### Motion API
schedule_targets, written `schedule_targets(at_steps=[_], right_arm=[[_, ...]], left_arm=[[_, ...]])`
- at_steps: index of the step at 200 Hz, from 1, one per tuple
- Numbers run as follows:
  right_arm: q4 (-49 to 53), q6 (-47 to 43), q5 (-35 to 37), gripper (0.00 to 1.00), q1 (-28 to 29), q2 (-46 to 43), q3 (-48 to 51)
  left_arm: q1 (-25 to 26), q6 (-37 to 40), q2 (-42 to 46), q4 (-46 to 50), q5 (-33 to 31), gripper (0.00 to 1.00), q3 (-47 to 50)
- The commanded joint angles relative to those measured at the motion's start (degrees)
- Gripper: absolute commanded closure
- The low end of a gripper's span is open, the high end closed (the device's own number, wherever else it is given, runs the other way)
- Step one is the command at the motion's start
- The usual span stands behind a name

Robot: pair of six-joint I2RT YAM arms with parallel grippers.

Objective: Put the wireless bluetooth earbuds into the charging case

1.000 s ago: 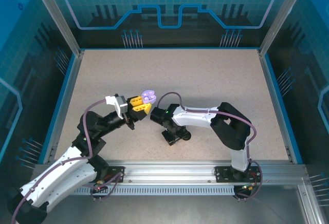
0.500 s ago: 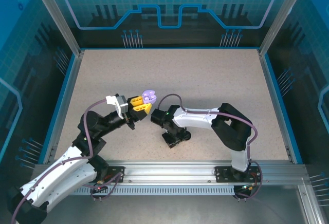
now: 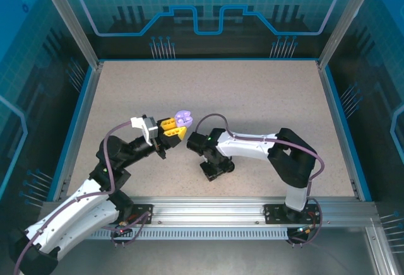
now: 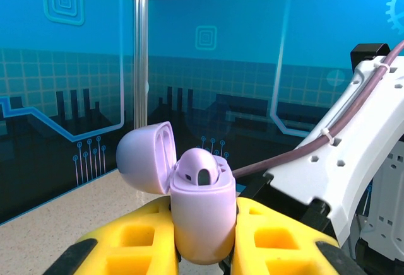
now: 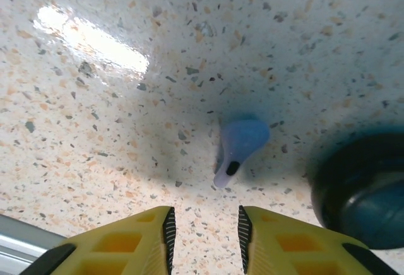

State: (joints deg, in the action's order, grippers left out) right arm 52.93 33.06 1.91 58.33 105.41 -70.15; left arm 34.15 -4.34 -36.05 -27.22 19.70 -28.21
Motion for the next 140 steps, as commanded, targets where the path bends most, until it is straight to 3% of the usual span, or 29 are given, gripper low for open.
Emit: schedule_targets(at_steps=[1, 140], right_arm=[[1.0, 0.7, 1.7, 0.64, -1.5, -1.9, 0.0], [-2.0, -0.8, 1.2, 0.62, -3.9, 3.6, -3.1]], left_arm=[[0.4, 0.2, 0.5, -1.0, -0.6, 0.87, -0.4], [0.5, 0.8, 1.4, -0.1, -0.9, 0.87, -0.4]])
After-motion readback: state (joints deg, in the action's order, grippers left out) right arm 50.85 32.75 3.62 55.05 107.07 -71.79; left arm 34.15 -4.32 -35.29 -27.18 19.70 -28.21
